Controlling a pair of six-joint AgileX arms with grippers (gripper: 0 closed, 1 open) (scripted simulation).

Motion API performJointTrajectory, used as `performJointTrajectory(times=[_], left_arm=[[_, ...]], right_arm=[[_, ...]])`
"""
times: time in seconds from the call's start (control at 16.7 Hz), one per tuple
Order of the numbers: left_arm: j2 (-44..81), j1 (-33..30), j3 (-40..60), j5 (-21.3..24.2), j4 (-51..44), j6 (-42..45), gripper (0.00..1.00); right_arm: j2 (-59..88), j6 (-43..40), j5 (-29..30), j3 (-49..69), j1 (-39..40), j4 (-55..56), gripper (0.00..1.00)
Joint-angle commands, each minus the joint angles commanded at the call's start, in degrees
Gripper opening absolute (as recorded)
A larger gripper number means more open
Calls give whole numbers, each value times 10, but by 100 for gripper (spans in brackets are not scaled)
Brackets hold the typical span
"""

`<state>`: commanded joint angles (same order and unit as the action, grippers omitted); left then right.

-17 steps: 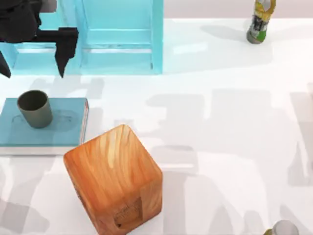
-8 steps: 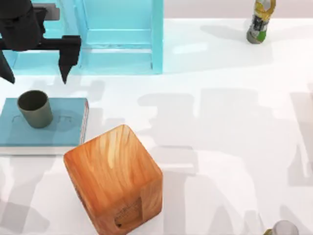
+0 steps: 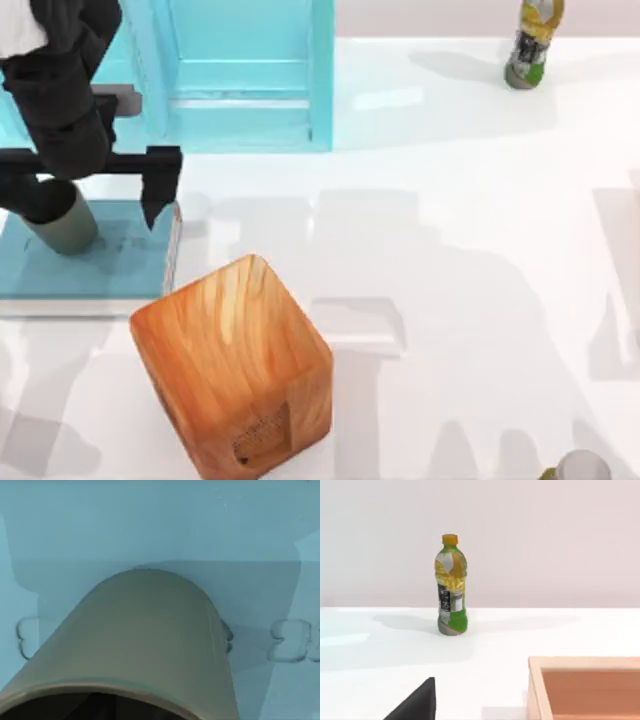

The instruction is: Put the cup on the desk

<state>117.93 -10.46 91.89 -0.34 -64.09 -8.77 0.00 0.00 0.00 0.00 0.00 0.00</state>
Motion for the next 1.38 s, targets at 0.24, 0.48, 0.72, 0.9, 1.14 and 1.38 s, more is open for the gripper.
performJointTrajectory(times=[0.24,0.48,0.72,0.9,1.14,1.38], left_arm=[[0,0,-2,0,2,0,100],[0,0,-2,0,2,0,70],[0,0,-2,0,2,0,40],[0,0,-2,0,2,0,17],[0,0,-2,0,2,0,0],[0,0,-2,0,2,0,0]], right_arm=[[0,0,0,0,0,0,100],[0,0,0,0,0,0,100],[0,0,0,0,0,0,100],[0,0,0,0,0,0,100],[0,0,0,0,0,0,100],[0,0,0,0,0,0,100]])
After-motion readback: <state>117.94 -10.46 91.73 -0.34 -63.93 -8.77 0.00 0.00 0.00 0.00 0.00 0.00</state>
